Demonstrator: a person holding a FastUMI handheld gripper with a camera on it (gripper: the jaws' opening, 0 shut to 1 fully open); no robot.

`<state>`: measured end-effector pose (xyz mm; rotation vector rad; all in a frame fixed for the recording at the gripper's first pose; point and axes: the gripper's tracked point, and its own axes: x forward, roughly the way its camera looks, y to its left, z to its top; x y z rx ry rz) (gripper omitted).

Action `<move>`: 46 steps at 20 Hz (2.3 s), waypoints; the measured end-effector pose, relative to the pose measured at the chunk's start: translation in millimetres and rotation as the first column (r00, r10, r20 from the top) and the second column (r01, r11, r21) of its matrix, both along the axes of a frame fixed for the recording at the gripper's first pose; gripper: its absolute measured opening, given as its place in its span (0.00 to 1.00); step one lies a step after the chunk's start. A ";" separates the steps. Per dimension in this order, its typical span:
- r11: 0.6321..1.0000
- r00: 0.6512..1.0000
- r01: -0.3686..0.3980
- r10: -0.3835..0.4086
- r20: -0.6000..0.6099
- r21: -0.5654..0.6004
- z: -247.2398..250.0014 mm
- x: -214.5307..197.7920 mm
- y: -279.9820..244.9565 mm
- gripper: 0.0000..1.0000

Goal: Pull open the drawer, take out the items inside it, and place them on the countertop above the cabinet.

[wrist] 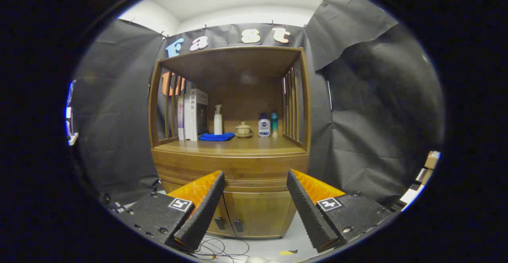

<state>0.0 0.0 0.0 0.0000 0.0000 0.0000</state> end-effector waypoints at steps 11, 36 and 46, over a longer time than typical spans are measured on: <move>1.000 1.000 -0.006 0.006 0.020 0.011 7.3 -3.4 7.2 0.99; 0.999 0.991 0.011 -0.017 -0.133 -0.046 -97.0 178.2 96.3 0.95; 0.997 0.986 0.055 -0.063 -0.152 -0.055 -100.0 176.2 83.5 0.43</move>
